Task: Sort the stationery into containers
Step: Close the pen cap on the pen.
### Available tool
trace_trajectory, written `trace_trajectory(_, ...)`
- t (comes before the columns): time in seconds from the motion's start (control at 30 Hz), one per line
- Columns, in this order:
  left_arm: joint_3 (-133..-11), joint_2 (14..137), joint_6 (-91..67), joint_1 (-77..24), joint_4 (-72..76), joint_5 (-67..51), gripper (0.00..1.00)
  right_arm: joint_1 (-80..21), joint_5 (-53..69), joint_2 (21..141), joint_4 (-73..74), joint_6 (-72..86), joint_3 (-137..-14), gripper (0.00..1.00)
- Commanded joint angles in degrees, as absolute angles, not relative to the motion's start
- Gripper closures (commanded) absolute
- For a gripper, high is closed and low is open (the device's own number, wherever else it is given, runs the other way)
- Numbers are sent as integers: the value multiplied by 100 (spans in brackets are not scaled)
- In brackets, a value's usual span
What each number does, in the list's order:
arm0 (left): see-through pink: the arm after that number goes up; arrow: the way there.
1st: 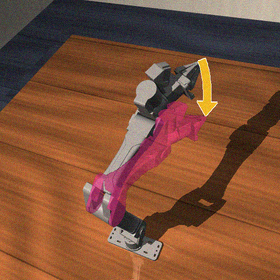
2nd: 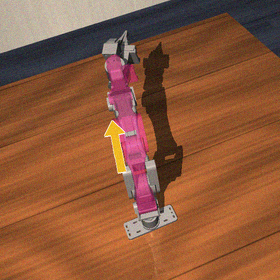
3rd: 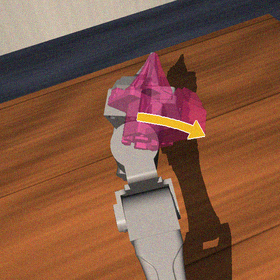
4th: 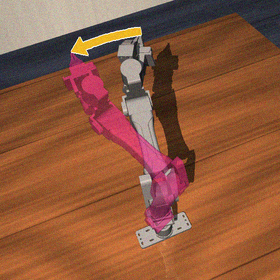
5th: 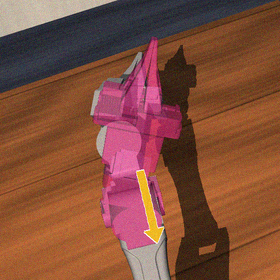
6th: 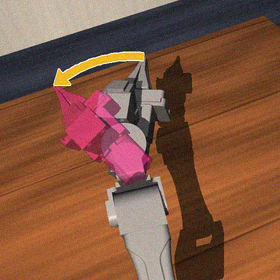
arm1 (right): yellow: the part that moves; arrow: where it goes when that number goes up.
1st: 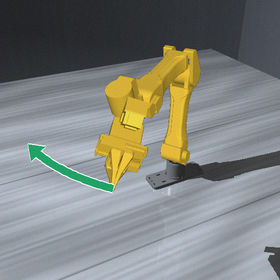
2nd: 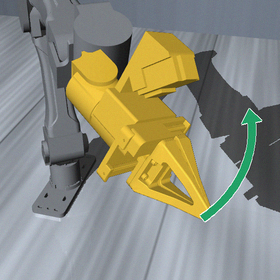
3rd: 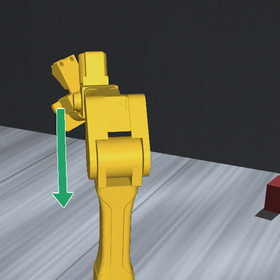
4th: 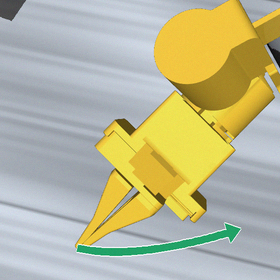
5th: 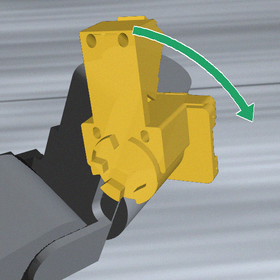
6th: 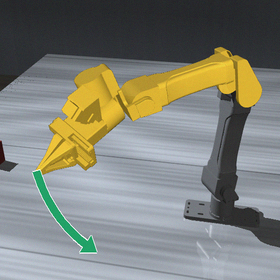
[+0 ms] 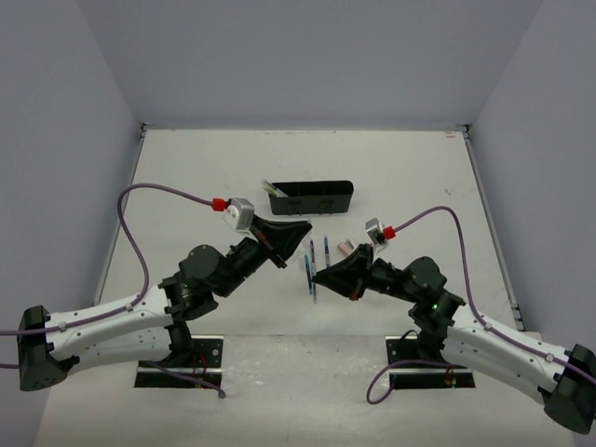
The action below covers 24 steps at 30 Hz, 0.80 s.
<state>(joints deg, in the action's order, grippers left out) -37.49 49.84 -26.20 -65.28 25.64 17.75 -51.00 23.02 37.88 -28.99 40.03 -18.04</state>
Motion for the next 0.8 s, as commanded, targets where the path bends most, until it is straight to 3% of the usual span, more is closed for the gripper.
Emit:
trace_trajectory(0.0, -3604, 4942, -2468, -6513, 3318, 1270, 100, -5133, 2127, 3823, -2802, 3858, -2092, 100)
trace_trajectory(0.77, -3445, 5207, -2558, -6513, 3484, 1257, 100, -5124, 2039, 3592, -2338, 3700, -2285, 100)
